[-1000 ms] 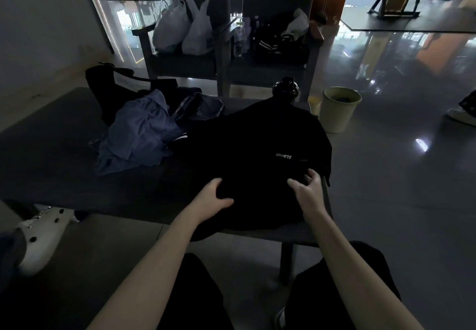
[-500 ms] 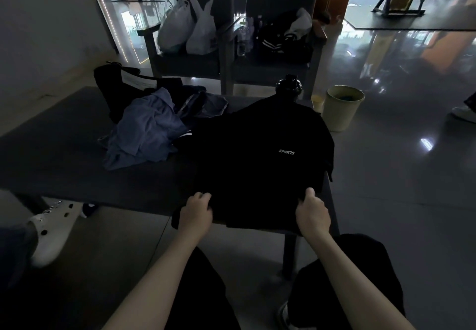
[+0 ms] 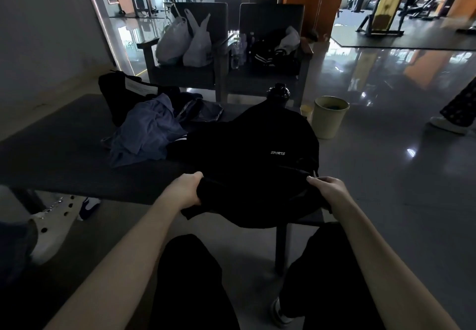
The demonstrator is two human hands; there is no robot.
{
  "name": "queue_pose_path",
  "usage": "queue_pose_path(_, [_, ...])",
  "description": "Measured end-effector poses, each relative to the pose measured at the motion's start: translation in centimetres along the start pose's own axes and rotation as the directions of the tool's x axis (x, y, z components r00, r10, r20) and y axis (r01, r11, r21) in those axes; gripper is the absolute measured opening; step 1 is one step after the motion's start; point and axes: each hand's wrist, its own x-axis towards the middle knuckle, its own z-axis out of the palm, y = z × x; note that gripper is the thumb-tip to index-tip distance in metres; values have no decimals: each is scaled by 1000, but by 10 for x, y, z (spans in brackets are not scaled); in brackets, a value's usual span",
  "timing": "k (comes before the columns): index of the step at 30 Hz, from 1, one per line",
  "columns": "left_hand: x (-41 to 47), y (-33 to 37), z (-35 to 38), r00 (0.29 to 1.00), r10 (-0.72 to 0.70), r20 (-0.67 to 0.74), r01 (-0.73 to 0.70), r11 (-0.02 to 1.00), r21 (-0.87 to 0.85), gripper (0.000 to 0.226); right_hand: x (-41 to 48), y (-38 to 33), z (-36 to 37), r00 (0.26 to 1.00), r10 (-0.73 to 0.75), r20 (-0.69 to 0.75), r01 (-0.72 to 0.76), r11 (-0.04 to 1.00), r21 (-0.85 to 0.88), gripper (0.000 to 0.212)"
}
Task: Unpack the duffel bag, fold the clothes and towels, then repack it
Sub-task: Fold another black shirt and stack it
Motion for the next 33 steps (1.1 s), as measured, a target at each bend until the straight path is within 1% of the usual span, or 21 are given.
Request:
queue_pose_path(1, [-2, -2, -4, 1000, -29, 5, 29, 1000, -6, 34, -5, -3, -7, 999, 10, 51, -10, 1000, -1, 21])
queue_pose_path(4, [-9, -7, -18, 992, -108, 70, 117, 983, -141, 36, -12, -7, -26, 968, 71, 239, -66, 997, -32, 29])
queue_pose_path(6, [-15, -9, -28, 987, -118, 106, 139, 964, -225, 35, -14, -7, -33, 957, 78, 279, -60, 996, -71, 34])
queue_pose_path(8, [-22, -11, -38, 985, -123, 125, 155, 941, -300, 27, -18, -7, -37, 972, 38, 234, -18, 996, -87, 30])
queue_pose_path(10, [-29, -16, -45, 980, -149, 134, 191, 898, -396, 20, -22, -8, -40, 986, 3, 169, 8, 998, -66, 24])
queue_pose_path(12, [-35, -21, -54, 972, -187, 145, 235, 832, -502, 19, -24, -9, -44, 994, -16, 110, 16, 1000, 4, 21])
queue_pose_path(14, [-41, -24, -65, 968, -179, 173, 246, 800, -548, 20, -27, -12, -50, 999, -11, 41, 5, 990, 141, 19])
queue_pose_path(16, [-47, -26, -77, 960, -120, 252, 239, 820, -520, 20, -29, -18, -58, 1000, 4, -19, 1, 968, 249, 20])
queue_pose_path(18, [-51, -28, -86, 941, -88, 325, 219, 893, -393, 20, -30, -23, -64, 999, 26, -38, -14, 955, 295, 21])
queue_pose_path(20, [-48, -30, -90, 936, -107, 334, 193, 953, -233, 22, -30, -26, -68, 999, 37, -35, -24, 946, 323, 20])
queue_pose_path(21, [-45, -32, -90, 942, -120, 315, 184, 966, -182, 22, -29, -27, -69, 999, 38, -36, -24, 941, 339, 21])
queue_pose_path(23, [-38, -32, -88, 961, -121, 249, 169, 969, -181, 18, -26, -27, -67, 999, 32, -25, -21, 927, 375, 26])
queue_pose_path(26, [-21, -31, -83, 989, -136, 59, 148, 937, -317, 12, -19, -26, -56, 1000, 11, 24, -20, 910, 414, 37])
queue_pose_path(29, [3, -29, -76, 969, -212, -129, 137, 890, -435, 19, -10, -26, -43, 999, 13, 46, -36, 846, 532, 33])
queue_pose_path(31, [21, -27, -72, 937, -296, -187, 150, 822, -550, 23, 0, -29, -35, 998, 4, 64, -42, 788, 614, 30])
queue_pose_path(33, [40, -27, -68, 892, -400, -212, 149, 702, -697, 27, 14, -32, -26, 998, -12, 64, -32, 764, 644, 32])
